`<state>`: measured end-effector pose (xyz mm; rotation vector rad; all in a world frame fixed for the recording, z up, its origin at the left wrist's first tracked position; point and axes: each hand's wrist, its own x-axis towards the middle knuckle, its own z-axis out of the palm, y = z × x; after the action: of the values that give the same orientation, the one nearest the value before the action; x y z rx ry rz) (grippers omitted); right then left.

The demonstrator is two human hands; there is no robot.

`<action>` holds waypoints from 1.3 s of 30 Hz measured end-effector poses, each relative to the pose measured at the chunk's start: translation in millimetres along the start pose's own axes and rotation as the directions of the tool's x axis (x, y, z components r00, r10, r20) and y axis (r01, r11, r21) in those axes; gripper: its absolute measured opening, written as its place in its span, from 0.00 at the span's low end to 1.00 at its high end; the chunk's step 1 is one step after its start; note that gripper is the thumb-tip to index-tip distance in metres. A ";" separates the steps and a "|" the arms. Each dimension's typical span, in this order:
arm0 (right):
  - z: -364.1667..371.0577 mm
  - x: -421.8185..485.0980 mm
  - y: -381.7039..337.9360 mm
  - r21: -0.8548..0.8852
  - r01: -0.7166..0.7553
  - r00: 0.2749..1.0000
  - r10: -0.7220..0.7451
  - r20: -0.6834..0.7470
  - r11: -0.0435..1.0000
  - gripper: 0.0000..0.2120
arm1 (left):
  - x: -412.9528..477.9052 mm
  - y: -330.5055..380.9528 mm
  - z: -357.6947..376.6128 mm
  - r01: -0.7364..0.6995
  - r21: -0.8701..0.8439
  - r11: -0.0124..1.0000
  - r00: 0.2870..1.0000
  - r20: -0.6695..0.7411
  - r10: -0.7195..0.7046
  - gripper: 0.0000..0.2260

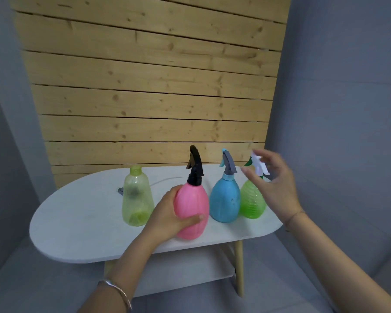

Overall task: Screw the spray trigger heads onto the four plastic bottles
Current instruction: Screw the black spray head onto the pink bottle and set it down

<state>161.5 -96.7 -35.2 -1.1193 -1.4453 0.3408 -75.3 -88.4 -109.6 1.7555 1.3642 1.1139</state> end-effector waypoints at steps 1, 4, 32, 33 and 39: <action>-5.9 1.6 11.3 -0.023 0.016 0.998 -0.018 -0.066 1.000 0.26 | 4.4 -6.1 2.9 0.014 0.012 1.000 1.000 0.000 -0.014 0.39; -16.8 0.8 50.2 -0.123 -0.032 0.987 0.013 -0.158 0.992 0.44 | 16.1 -21.4 14.9 0.028 -0.002 1.000 1.000 -0.006 -0.028 0.39; 9.9 -9.8 141.7 0.020 -0.433 0.891 0.425 0.163 0.901 0.58 | 49.8 -35.4 40.4 0.108 -0.001 0.994 0.994 -0.012 -0.108 0.49; 8.0 -10.6 137.1 0.016 -0.434 0.892 0.427 0.147 0.901 0.58 | 47.6 -34.1 39.4 0.102 -0.002 0.995 0.994 -0.029 -0.102 0.50; -5.3 0.7 82.9 0.025 -0.334 0.942 0.332 0.052 0.942 0.63 | 32.8 -2.8 9.5 -0.071 0.081 0.994 0.971 -0.223 0.088 0.48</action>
<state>201.6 -57.4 -96.5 -1.3379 -1.2826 0.6315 -64.6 -55.8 -108.6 1.7912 1.4959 1.3591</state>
